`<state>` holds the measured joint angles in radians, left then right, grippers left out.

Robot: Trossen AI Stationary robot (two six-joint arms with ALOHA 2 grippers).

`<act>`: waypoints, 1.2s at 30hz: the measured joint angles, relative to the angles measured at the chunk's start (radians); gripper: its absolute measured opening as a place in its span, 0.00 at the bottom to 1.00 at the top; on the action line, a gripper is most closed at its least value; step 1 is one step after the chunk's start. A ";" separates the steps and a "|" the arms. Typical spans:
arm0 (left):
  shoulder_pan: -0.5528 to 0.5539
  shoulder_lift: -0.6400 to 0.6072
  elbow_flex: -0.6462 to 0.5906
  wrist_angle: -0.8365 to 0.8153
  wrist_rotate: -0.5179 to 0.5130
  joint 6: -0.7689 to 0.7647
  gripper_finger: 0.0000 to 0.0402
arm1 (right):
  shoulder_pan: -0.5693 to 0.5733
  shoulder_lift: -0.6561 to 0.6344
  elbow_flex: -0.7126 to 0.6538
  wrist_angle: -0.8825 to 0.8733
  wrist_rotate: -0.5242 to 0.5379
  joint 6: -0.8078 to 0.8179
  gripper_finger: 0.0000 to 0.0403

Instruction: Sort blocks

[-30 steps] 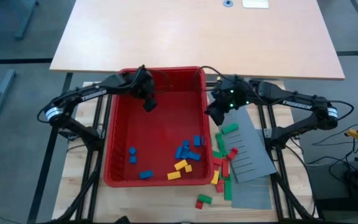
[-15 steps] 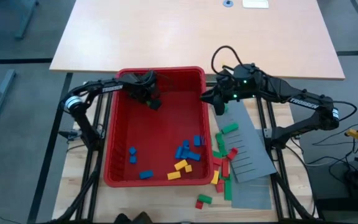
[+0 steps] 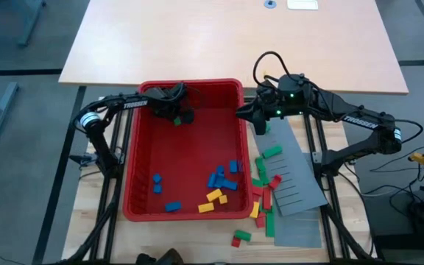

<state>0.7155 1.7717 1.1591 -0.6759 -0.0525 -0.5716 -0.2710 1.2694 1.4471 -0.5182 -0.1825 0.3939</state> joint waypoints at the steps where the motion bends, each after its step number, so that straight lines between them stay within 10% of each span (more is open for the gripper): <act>1: 0.000 0.000 0.000 0.004 -0.005 -0.014 0.79 | 0.000 0.000 0.000 0.000 0.000 0.000 0.27; 36: 0.003 0.018 -0.001 -0.006 -0.032 -0.147 0.68 | 0.020 0.001 0.000 0.001 0.000 -0.028 0.23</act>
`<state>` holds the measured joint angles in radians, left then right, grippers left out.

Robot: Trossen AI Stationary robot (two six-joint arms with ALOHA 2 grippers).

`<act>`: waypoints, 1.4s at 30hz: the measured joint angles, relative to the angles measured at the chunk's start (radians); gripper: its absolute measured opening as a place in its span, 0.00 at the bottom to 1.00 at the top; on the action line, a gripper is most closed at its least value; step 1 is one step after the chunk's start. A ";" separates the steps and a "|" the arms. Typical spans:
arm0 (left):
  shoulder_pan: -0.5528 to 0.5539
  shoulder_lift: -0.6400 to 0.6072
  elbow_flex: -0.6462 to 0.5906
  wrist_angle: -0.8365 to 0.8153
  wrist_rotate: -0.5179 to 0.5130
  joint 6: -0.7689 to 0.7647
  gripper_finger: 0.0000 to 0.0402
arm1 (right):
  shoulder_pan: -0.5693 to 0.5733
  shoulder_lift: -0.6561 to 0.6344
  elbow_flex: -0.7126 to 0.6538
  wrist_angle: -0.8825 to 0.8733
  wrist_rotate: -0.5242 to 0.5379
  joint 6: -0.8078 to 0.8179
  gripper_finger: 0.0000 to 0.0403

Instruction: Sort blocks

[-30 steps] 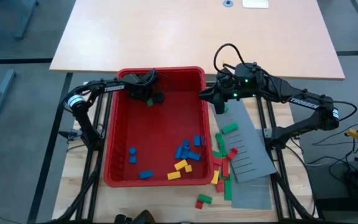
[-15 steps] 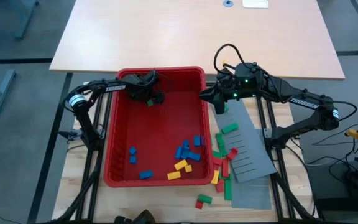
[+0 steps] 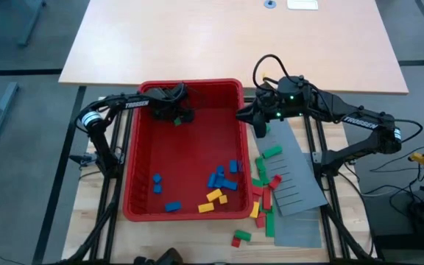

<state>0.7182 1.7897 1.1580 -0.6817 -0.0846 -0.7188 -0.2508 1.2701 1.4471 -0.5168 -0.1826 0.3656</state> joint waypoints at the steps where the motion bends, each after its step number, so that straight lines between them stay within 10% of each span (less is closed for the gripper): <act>1: 0.001 0.000 0.000 -0.003 0.000 -0.002 0.68 | 0.003 0.000 0.000 0.000 0.000 0.000 0.23; 20: 0.011 0.000 -0.001 -0.080 -0.019 -0.010 0.68 | 0.030 0.000 0.000 0.023 0.000 -0.003 0.21; 42: -0.041 0.006 0.050 -0.065 0.057 0.573 0.68 | 0.031 0.000 0.000 0.028 0.001 -0.003 0.18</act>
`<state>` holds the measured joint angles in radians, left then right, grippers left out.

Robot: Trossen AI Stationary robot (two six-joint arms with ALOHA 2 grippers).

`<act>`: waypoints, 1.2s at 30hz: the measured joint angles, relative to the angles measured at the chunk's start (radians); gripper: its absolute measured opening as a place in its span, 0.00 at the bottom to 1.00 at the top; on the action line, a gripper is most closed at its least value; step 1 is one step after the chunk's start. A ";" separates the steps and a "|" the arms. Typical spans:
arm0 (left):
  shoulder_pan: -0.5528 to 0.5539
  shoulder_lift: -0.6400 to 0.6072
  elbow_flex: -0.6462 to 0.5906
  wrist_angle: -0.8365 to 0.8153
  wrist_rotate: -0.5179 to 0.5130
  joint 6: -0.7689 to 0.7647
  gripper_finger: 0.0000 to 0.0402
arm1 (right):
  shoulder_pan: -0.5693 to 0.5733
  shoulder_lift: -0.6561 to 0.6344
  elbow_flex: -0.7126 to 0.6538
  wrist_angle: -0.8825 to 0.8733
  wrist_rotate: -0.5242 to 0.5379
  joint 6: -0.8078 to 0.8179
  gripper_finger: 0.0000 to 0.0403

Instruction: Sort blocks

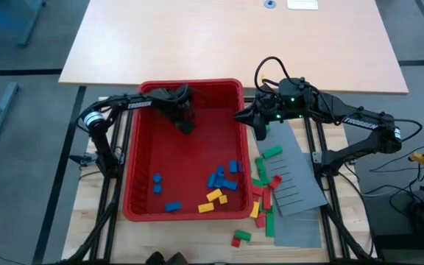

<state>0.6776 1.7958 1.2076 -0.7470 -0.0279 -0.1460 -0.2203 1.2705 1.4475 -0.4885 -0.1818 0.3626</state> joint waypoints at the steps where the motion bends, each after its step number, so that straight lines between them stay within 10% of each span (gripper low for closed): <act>1: -0.001 0.004 0.000 -0.002 0.033 0.013 0.68 | 0.000 0.000 0.000 0.000 0.000 0.000 0.18; 18: -0.021 0.049 0.003 -0.058 0.142 0.053 0.68 | 0.000 0.000 0.000 0.000 0.001 0.001 0.14; 36: -0.029 0.010 0.003 0.041 -0.090 0.060 0.68 | -0.001 0.000 0.000 -0.002 0.026 -0.010 0.18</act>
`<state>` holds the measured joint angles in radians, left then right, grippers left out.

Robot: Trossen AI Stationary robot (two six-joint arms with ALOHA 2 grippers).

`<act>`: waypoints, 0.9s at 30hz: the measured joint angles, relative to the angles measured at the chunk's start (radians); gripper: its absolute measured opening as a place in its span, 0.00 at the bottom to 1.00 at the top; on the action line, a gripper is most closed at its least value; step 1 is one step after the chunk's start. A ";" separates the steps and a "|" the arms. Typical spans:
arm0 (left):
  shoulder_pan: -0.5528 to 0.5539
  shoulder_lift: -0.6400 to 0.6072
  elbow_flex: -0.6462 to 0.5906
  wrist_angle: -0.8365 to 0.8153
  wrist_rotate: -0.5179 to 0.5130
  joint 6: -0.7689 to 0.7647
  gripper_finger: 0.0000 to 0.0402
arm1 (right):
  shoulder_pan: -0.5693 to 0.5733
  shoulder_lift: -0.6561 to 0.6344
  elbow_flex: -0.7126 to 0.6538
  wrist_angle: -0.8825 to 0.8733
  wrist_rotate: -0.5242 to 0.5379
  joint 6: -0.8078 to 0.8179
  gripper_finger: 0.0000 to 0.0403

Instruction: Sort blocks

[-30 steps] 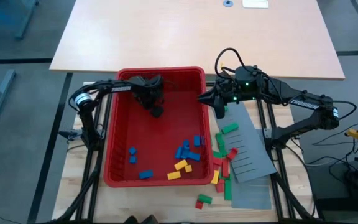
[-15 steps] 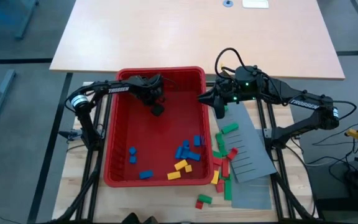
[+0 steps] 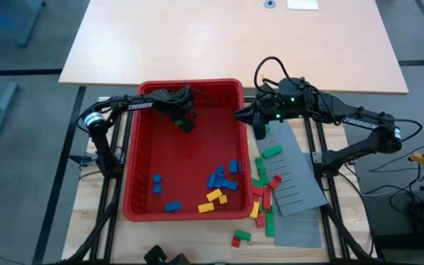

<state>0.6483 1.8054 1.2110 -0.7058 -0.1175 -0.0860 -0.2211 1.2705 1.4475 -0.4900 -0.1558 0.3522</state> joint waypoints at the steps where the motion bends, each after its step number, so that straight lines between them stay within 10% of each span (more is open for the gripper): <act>1: 0.000 0.000 0.000 0.006 -0.002 0.000 0.68 | -0.001 0.000 0.000 0.000 0.000 -0.002 0.18; 27: -0.007 0.056 -0.002 -0.136 0.134 0.053 0.68 | -0.002 0.000 0.000 0.000 0.003 -0.013 0.19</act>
<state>0.6408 1.8610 1.2095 -0.8415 0.0167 -0.0333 -0.2230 1.2705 1.4475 -0.4900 -0.1532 0.3393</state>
